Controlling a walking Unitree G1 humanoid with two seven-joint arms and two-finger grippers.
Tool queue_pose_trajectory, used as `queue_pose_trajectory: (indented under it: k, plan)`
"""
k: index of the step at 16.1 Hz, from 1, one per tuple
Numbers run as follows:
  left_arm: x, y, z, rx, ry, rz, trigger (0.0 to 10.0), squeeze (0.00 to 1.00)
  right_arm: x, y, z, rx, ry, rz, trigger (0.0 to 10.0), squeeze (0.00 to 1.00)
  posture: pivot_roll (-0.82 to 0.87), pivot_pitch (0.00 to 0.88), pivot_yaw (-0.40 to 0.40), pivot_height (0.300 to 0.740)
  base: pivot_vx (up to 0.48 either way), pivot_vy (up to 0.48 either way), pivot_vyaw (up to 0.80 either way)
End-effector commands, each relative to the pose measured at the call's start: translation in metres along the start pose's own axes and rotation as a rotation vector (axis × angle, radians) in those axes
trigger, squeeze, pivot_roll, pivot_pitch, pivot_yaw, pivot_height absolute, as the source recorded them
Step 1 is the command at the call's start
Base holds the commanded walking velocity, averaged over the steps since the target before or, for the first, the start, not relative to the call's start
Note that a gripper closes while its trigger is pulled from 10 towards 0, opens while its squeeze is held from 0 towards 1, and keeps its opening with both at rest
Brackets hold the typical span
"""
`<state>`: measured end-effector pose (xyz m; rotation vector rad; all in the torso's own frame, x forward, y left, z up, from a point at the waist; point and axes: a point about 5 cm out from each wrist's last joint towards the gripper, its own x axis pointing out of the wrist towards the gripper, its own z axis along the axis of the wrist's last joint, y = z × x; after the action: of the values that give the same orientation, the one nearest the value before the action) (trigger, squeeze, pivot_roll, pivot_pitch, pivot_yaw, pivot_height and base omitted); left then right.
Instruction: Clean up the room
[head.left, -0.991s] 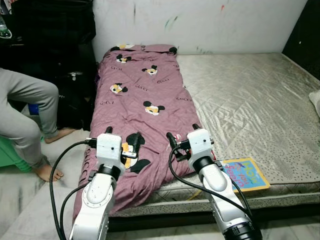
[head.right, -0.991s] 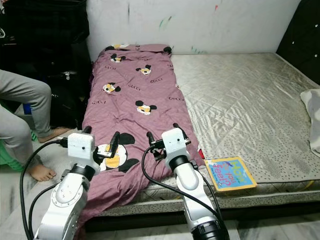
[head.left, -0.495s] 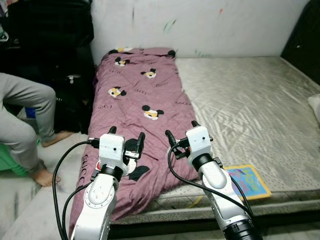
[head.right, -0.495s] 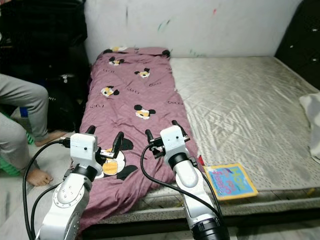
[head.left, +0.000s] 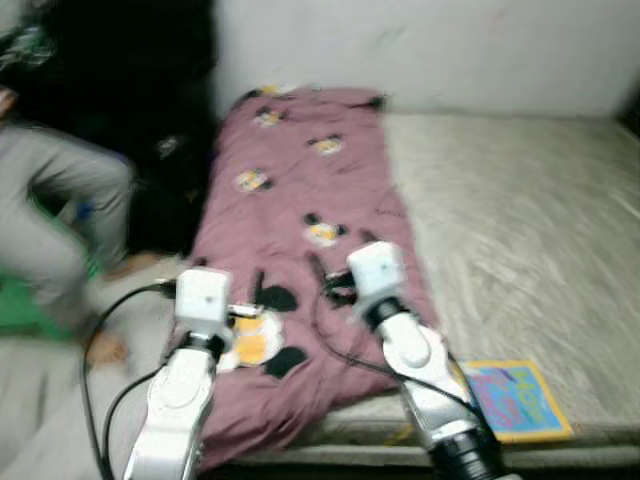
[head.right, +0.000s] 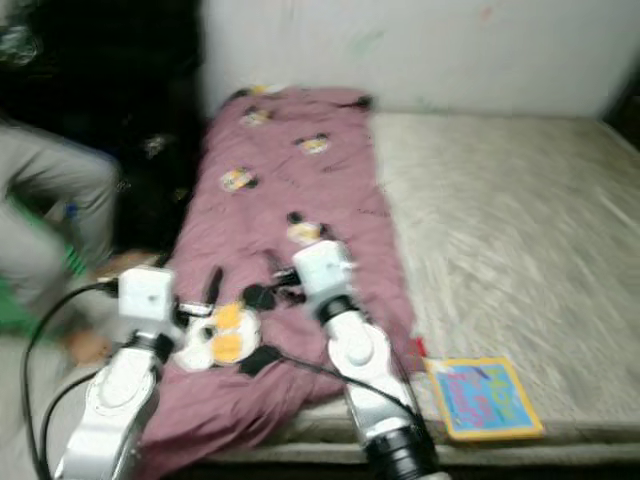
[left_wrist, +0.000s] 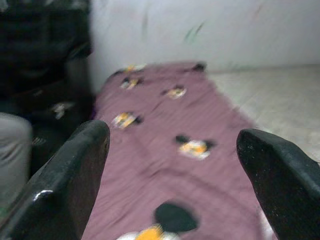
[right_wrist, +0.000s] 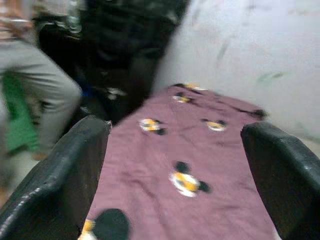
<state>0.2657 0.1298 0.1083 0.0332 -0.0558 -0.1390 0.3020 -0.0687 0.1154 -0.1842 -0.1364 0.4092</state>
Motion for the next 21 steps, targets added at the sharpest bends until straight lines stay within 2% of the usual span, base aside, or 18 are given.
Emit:
queue_pose_trajectory:
  k: [1, 6, 21]
  plan:
    - [0.0009, -0.0088, 0.0027, 0.006, -0.008, -0.029, 10.0, 0.0, -0.0063, -0.011, -0.0089, -0.001, 0.04, -0.039, 10.0, 0.0, 0.0, 0.0, -0.024, 0.74, 0.0, 0.0, 0.0]
    - [0.002, -0.0081, 0.0029, 0.02, -0.008, -0.025, 10.0, 0.0, -0.0064, -0.0119, -0.0103, 0.002, 0.046, -0.045, 10.0, 0.0, 0.0, 0.0, -0.022, 0.74, 0.0, 0.0, 0.0]
    - [0.0026, -0.0092, 0.0036, 0.013, -0.008, -0.03, 10.0, 0.0, -0.0064, -0.0108, -0.0116, -0.013, 0.055, -0.036, 10.0, 0.0, 0.0, 0.0, -0.025, 0.74, 0.0, -0.372, 0.0]
